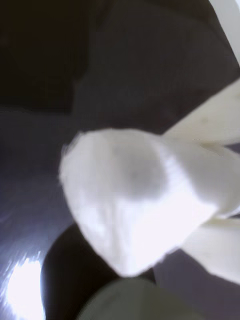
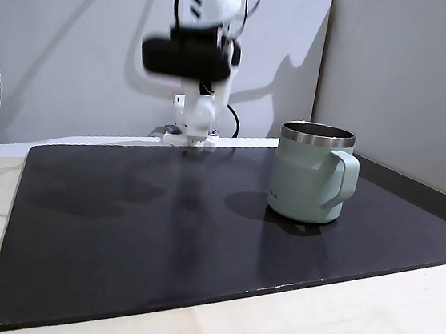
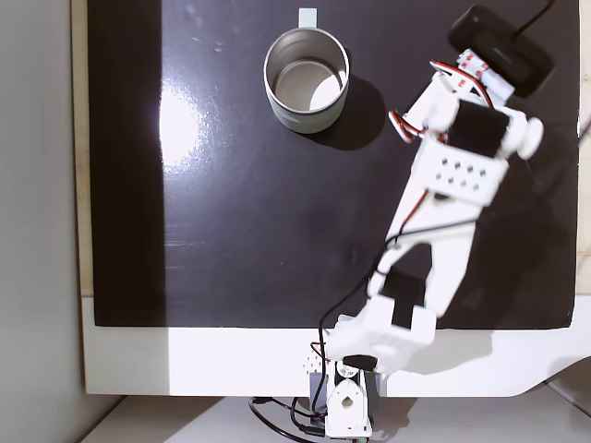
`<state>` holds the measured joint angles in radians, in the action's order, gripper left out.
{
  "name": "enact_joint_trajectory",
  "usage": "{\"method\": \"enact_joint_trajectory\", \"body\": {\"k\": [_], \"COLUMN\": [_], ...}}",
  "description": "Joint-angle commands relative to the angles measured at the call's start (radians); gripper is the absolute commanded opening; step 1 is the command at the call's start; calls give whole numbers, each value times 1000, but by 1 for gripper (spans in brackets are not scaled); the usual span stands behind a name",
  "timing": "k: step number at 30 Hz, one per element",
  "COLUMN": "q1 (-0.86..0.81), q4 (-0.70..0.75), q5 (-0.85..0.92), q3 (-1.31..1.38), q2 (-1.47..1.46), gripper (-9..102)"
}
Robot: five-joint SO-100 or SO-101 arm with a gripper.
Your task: Grasp a gauze and put it in the cup.
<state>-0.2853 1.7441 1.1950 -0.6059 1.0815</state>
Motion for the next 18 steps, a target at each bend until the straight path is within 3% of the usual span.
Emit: {"method": "enact_joint_trajectory", "body": {"k": [1, 7, 18], "q1": [17, 51, 219], "q4": [3, 3, 0], "q5": [17, -17, -270], "q3": [11, 124, 304], "q2": [140, 107, -12], "gripper": [0, 0, 0]}}
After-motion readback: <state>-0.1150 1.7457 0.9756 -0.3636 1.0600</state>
